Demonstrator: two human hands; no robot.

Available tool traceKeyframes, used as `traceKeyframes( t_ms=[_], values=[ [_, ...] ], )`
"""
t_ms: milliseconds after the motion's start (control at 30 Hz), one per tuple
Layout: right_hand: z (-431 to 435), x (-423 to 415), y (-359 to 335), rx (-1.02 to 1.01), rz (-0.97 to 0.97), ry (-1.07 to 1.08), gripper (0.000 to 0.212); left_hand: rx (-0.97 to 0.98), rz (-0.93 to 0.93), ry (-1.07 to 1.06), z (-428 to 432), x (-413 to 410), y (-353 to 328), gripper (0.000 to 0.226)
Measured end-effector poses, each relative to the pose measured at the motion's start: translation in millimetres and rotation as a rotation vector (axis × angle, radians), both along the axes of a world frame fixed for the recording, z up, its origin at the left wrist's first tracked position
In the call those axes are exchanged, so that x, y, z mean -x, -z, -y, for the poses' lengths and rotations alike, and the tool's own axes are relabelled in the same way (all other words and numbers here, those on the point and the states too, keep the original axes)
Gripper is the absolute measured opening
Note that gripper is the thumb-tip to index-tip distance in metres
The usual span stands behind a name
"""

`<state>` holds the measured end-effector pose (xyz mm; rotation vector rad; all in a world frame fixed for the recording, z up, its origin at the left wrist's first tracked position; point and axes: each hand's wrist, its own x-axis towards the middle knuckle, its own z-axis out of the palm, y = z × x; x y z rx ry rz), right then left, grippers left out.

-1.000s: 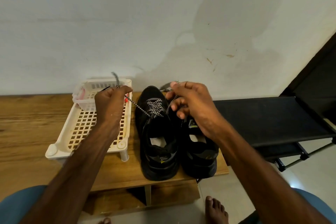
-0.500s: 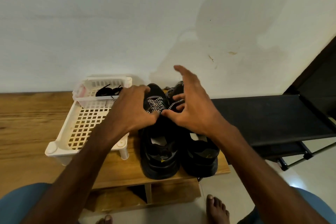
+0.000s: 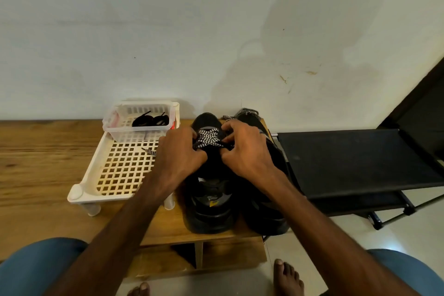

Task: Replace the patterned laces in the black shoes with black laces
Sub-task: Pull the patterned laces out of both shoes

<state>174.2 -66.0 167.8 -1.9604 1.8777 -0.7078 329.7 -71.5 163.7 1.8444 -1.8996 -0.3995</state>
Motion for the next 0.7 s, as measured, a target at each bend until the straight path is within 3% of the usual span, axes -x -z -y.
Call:
traceKeyframes(
  t_ms=[300,533,633,700],
  values=[
    [4,3,0,-0.054,0.101,0.033,0.054,-0.089,-0.140,0.013,10,-9,10,0.050],
    [-15,-1,-10,0.035,-0.122,-0.048,0.059,0.164,0.092,0.094,-3,-3,5,0.064],
    [-24,0,-22,0.121,-0.235,0.012,0.053,0.295,0.122,0.178,-6,0,-6,0.052],
    [-27,1,-27,0.041,-0.260,0.045,0.044,0.349,0.159,0.224,-6,1,-6,0.040]
  ],
)
